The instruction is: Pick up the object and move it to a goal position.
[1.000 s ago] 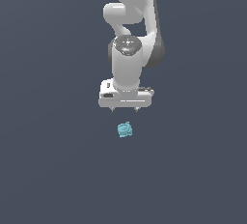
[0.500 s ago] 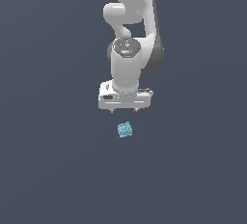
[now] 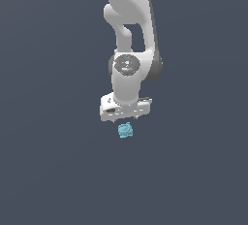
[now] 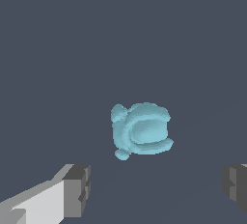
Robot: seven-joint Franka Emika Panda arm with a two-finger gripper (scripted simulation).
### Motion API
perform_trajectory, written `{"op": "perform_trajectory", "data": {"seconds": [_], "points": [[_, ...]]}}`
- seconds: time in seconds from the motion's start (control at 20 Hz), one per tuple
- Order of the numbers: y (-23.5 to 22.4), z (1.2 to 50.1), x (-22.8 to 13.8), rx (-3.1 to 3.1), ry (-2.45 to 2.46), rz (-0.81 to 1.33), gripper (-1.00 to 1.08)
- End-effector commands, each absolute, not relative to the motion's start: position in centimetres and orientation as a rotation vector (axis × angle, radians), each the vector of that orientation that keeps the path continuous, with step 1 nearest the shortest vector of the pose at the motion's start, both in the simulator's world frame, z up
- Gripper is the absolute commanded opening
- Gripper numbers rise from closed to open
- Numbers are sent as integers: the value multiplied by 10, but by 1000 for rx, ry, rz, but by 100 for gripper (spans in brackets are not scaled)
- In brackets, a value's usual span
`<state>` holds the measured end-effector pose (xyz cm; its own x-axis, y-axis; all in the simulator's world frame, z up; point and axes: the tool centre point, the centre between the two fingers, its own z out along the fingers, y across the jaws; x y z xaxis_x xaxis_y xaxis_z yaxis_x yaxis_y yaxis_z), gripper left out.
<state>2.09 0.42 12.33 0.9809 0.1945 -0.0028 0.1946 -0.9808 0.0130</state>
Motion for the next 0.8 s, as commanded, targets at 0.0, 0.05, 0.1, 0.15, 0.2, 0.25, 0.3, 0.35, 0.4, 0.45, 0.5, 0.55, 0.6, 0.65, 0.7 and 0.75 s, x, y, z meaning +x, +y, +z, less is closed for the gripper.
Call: {"op": "perform_trajectory", "data": {"seconds": [0.0,0.05,0.1,0.15,0.2,0.25,0.3,0.35,0.4,0.45,0.5,0.55,0.6,0.65,0.7,0.75], "points": [[5,112,26,3110,371,-2,100],[5,108,27,3109,393,-2,100],[5,104,28,3108,412,-1,100],[5,101,29,3108,428,-1,100],[6,98,30,3107,443,-1,100],[6,96,31,3106,455,-1,100],[6,94,32,3105,465,0,100],[6,93,32,3105,472,0,100],[6,92,32,3105,478,0,100],[6,91,33,3104,481,0,100],[6,91,33,3104,482,0,100],[6,92,32,3105,475,-2,100],[6,91,32,3105,475,-2,100],[6,90,32,3105,475,-2,100],[6,88,32,3105,475,-2,100],[6,85,32,3105,476,-2,100]]}}
